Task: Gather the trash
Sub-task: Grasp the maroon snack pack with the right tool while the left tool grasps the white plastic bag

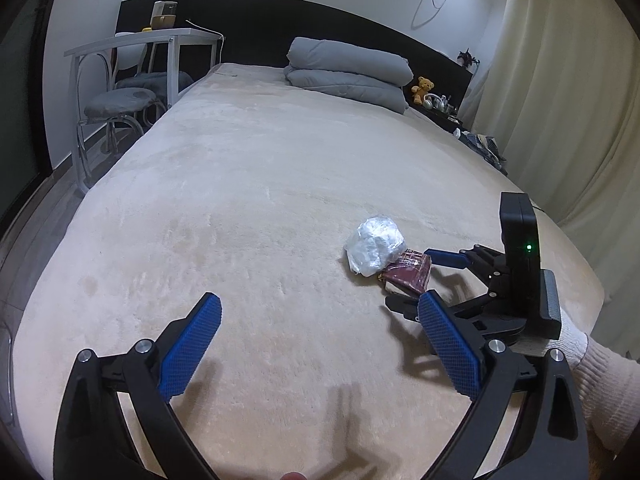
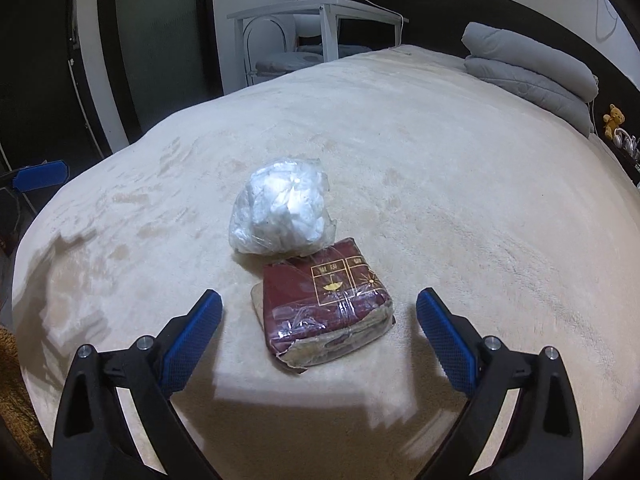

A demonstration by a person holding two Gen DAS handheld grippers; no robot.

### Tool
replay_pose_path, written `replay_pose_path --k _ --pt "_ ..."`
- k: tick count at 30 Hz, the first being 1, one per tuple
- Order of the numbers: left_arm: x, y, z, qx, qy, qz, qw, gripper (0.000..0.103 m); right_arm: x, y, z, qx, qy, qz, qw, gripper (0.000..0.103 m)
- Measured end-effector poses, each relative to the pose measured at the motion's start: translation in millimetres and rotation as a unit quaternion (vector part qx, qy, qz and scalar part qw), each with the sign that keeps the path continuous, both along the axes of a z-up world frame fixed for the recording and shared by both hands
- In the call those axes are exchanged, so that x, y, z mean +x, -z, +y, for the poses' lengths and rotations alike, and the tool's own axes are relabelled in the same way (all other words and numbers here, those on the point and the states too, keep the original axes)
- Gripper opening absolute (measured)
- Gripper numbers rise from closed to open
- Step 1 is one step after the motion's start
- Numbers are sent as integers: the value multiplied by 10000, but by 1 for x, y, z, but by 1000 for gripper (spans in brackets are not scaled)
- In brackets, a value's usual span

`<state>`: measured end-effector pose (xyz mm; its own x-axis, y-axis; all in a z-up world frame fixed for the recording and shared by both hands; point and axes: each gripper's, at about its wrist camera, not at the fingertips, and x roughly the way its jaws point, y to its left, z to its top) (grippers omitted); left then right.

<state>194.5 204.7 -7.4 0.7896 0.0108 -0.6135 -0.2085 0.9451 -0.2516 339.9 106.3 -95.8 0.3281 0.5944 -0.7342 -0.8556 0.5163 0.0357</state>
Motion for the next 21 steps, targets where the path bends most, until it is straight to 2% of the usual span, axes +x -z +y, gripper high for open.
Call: replay_pose_path --k 3,9,21 --pt "3 3 0 -49 -2 31 10000 97 5 2 1 -69 107 101 9999 74" --pt "14 9 0 -70 -2 111 9999 97 2 -3 -11 -45 176 156 9997 73" --pt "63 27 -14 22 275 421 9987 97 7 -15 -62 284 591 669 9956 73"
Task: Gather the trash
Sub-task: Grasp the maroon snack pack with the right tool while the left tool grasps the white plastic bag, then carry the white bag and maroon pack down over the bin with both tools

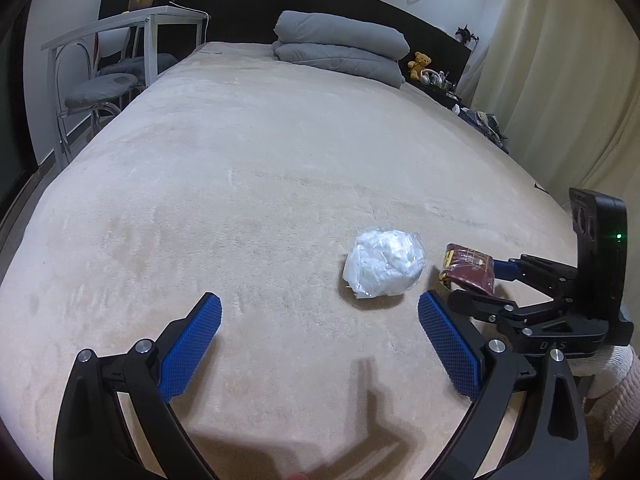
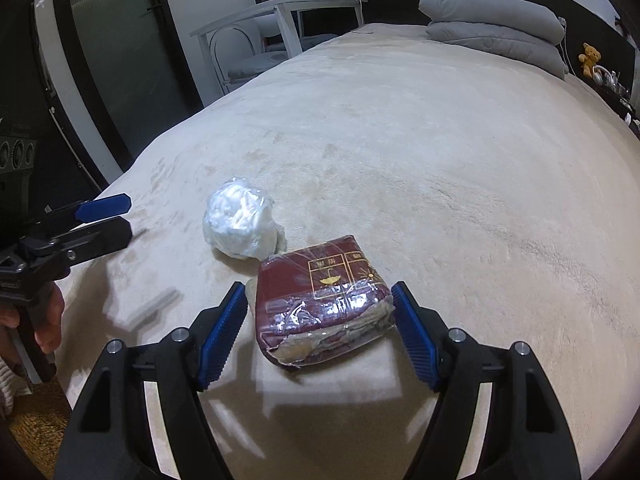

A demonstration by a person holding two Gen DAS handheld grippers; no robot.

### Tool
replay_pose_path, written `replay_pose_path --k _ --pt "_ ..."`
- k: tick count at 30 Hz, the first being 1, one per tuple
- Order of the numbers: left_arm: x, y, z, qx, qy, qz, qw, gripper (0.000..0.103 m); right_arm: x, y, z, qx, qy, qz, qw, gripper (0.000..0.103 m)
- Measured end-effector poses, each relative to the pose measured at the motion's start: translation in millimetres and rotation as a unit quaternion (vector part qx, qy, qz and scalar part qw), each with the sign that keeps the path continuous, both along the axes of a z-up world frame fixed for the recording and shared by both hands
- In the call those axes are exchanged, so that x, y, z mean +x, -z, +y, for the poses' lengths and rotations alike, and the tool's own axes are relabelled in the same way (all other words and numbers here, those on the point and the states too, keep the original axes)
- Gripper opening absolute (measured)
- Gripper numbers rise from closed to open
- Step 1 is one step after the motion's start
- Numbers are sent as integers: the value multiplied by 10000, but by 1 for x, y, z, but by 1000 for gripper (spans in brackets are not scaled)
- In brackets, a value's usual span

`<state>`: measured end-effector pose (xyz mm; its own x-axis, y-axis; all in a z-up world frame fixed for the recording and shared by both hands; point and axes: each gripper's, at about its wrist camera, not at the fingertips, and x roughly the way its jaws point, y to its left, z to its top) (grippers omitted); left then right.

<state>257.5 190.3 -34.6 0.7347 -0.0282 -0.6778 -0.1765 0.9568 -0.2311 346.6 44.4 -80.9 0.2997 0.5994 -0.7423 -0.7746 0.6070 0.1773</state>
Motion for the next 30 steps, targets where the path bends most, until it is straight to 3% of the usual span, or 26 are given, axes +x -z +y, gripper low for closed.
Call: replay_pose_path --k 9,14,23,26,28,30 --pt "33 10 -37 144 421 193 9988 97 -6 -13 -39 211 113 32 9997 73" --pt "45 16 -63 454 663 334 9962 97 -8 -16 -59 251 164 35 9995 73" --pt "47 23 -67 538 421 578 9960 96 -7 -22 -87 332 210 -13 9992 73" --pt "46 24 -69 584 417 617 9955 84 -6 -24 -90 342 217 -25 9992 73" --pt "46 26 -68 587 414 671 9952 65 -5 -25 -89 335 229 -37 9992 73" --pt "45 26 -69 616 418 683 9949 61 -4 -25 -90 339 254 -51 9991 73"
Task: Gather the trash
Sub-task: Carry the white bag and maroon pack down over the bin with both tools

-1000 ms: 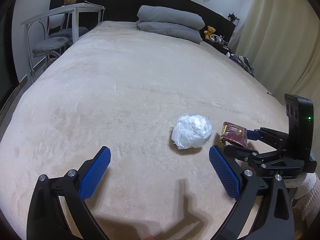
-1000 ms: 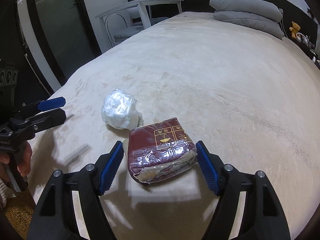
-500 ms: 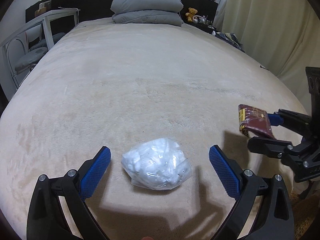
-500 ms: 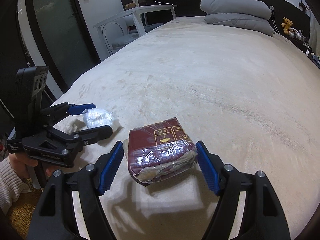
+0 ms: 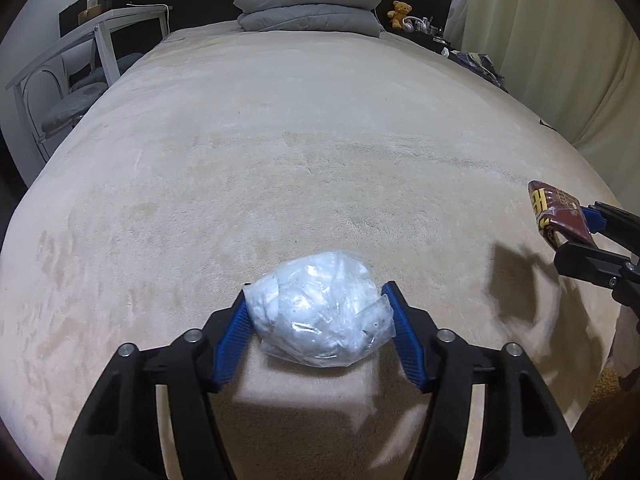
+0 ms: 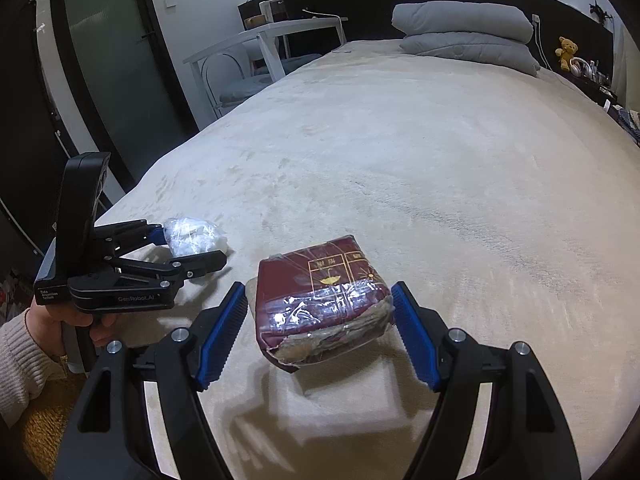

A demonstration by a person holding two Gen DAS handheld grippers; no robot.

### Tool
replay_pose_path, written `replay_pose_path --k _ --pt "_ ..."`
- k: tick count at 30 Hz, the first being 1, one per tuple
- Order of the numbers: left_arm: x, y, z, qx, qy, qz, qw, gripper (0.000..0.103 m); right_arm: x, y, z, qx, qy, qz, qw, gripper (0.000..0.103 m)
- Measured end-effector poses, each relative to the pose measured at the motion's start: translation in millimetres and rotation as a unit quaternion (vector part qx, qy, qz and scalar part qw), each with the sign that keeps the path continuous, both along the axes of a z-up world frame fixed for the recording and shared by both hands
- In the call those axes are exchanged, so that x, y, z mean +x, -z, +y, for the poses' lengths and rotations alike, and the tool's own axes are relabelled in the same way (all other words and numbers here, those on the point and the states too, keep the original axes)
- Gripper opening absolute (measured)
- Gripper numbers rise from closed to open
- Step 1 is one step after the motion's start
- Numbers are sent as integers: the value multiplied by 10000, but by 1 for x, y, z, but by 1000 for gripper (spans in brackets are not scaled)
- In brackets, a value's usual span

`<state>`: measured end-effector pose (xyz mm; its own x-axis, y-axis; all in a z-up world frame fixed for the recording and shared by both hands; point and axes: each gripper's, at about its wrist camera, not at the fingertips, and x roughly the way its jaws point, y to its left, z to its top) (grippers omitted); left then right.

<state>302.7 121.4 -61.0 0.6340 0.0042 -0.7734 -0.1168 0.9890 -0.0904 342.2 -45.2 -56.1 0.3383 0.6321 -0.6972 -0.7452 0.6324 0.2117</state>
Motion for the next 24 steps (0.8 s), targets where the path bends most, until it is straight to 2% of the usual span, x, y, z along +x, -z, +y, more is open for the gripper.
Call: replay_pose_path --k 17,24 --pt "-39 -27 -21 -32 93 -452 9989 58 -17 -4 -15 91 254 57 9996 73" --pt "-62 -36 -33 -47 129 -646 9978 57 -33 -6 -28 293 440 134 9985 73"
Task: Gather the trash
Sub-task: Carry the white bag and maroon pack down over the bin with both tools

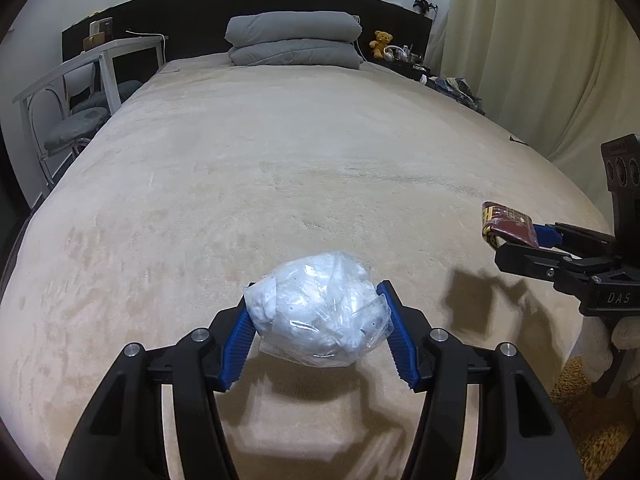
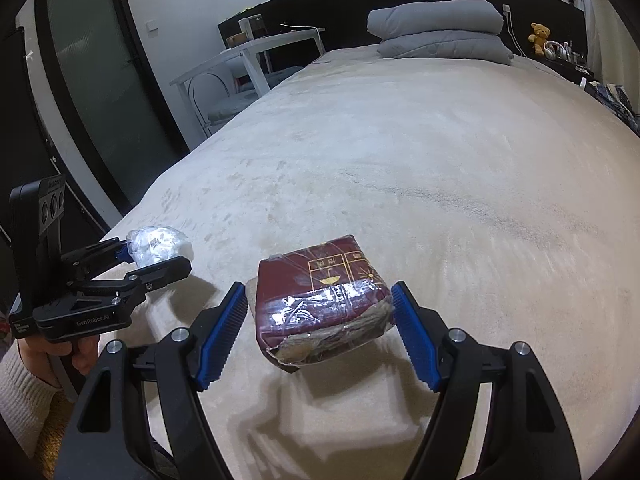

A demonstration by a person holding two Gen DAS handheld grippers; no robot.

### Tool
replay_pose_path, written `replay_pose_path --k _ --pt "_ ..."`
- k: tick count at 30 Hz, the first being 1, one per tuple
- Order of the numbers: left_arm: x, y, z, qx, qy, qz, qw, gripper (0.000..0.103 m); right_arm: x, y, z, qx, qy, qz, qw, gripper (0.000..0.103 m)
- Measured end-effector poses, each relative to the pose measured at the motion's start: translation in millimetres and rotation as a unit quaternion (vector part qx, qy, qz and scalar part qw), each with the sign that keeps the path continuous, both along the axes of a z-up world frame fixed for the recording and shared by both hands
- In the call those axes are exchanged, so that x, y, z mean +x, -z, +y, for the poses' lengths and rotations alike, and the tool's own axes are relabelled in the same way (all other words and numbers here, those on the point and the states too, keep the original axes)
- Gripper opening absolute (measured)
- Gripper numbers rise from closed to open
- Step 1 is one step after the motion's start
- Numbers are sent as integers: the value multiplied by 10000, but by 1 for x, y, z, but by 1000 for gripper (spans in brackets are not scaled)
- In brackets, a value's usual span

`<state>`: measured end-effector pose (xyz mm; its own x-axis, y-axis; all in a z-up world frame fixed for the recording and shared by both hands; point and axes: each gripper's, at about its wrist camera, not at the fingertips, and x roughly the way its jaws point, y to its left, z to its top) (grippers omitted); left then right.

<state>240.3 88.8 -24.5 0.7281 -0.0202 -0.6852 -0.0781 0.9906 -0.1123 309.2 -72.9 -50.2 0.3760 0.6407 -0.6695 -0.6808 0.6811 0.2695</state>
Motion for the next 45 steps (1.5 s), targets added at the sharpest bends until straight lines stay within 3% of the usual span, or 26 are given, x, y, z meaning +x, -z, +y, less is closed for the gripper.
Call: replay_pose_path --k 23,35,45 --pt "-104 -4 -49 -242 45 -402 9989 57 -115 1 -41 475 76 244 9985 73" --pt "-159 18 -75 -354 8 -110 9993 58 -169 9 -66 494 -69 351 9981 73" --pt "-181 32 -93 -428 134 150 9989 58 -198 19 -74 523 -366 563 9964 73"
